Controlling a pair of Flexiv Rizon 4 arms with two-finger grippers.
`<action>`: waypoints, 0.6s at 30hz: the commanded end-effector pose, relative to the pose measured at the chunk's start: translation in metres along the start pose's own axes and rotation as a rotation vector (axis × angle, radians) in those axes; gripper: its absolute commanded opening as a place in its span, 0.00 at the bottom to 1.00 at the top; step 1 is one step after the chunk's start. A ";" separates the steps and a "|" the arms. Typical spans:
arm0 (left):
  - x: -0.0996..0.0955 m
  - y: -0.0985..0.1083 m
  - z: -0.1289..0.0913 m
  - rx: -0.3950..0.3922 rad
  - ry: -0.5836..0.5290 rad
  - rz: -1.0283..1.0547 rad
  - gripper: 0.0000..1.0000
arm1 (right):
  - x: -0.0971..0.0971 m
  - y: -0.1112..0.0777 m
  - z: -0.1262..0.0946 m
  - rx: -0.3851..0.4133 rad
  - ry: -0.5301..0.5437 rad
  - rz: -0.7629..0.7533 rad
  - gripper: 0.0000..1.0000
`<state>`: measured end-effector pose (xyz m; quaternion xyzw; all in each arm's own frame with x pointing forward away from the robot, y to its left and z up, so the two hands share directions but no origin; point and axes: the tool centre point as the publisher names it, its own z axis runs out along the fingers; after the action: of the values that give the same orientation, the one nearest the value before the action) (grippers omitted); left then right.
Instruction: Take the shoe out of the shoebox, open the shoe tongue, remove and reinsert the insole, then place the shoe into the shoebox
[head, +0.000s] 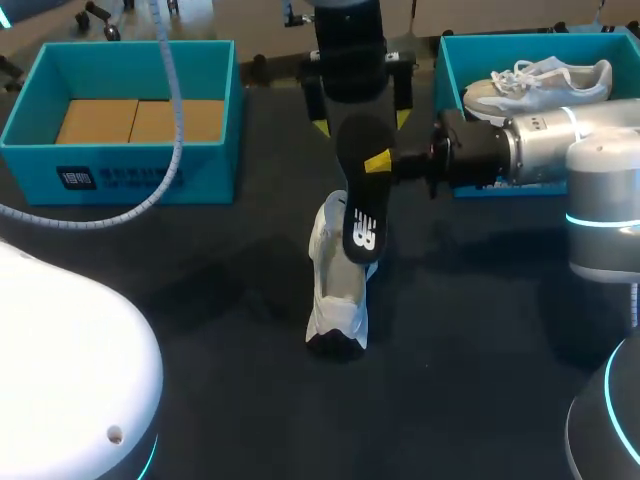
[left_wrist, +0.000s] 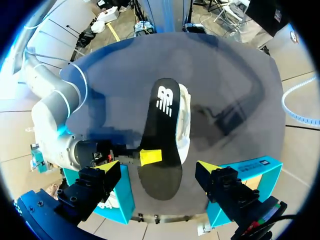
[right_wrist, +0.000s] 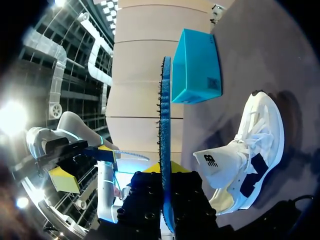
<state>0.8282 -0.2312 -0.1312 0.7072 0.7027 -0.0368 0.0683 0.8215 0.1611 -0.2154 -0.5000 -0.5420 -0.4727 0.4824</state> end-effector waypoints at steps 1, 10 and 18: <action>0.001 0.000 0.000 0.000 0.001 0.000 1.00 | 0.000 0.000 0.002 0.000 -0.003 -0.001 0.00; 0.002 0.000 0.000 0.004 -0.003 -0.003 1.00 | 0.002 -0.002 0.003 -0.003 -0.007 -0.004 0.00; 0.002 -0.005 -0.003 0.021 -0.057 0.031 1.00 | 0.003 -0.005 0.002 -0.011 -0.009 -0.005 0.00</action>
<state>0.8243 -0.2331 -0.1289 0.7166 0.6919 -0.0503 0.0718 0.8200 0.1629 -0.2139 -0.5005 -0.5443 -0.4725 0.4796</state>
